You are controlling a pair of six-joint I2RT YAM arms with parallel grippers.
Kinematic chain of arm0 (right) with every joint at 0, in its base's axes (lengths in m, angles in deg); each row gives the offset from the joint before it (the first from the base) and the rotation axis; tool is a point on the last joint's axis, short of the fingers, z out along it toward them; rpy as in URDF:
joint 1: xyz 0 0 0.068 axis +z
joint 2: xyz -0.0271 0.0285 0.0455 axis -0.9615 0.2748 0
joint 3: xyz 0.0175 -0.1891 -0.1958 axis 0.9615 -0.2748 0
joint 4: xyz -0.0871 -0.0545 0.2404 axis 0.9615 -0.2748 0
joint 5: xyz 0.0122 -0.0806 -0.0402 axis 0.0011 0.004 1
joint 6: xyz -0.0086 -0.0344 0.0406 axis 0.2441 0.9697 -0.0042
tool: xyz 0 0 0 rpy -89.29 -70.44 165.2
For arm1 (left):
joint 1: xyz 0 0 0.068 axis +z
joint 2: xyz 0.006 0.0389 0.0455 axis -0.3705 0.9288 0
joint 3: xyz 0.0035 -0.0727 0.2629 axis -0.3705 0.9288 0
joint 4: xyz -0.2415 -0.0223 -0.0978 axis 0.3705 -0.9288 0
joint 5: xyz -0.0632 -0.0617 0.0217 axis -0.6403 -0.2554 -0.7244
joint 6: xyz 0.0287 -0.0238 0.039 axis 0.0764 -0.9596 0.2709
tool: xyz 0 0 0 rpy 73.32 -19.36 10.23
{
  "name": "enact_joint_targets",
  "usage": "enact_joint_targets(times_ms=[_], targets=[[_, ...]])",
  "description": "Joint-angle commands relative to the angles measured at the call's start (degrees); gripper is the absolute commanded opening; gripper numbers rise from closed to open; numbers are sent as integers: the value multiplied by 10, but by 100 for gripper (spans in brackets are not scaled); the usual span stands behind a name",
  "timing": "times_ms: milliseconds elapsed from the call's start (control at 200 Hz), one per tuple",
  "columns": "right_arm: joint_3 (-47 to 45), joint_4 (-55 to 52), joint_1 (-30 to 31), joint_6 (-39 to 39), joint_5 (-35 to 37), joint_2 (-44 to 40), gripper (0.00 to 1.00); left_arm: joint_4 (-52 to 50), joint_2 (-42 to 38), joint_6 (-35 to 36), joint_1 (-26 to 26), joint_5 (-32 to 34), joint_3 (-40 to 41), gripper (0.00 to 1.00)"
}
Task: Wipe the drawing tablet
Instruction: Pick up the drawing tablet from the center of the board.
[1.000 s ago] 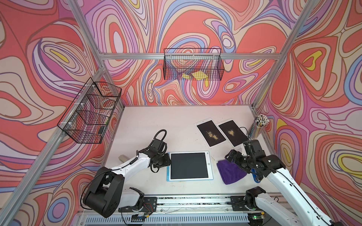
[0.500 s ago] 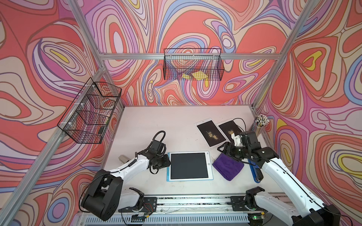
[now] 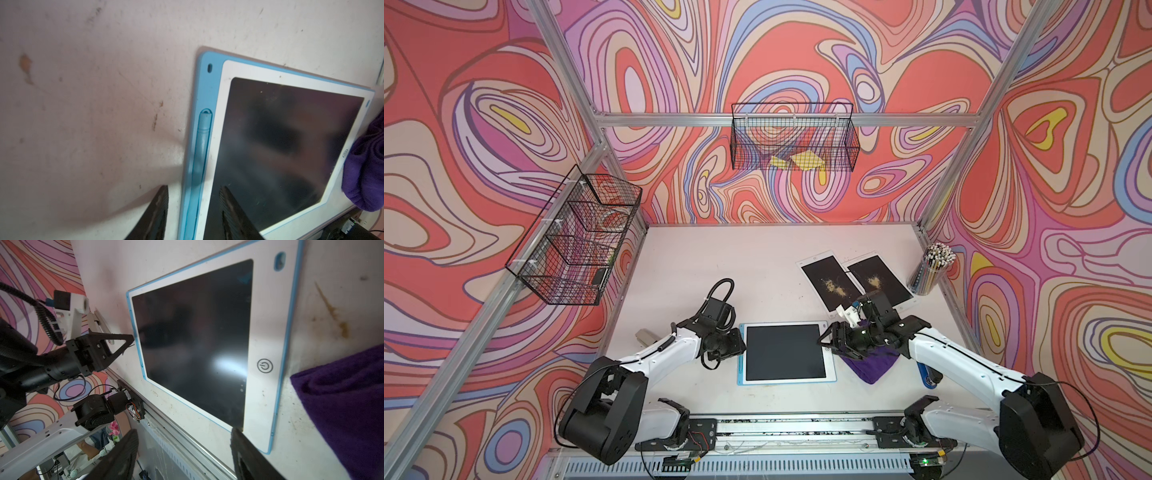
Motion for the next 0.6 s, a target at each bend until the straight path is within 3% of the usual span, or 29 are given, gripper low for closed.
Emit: enact_joint_targets(times_ms=[0,140,386,596], targets=[[-20,28,3,-5,13,12,73,-2,-2,-8,3,1,12,44],[-42,50,3,-7,25,41,73,-2,9,-5,4,10,20,43],[-34,14,3,23,105,68,73,-14,7,0,4,36,24,43],[-41,57,3,26,89,111,73,48,22,-22,3,-13,60,44]])
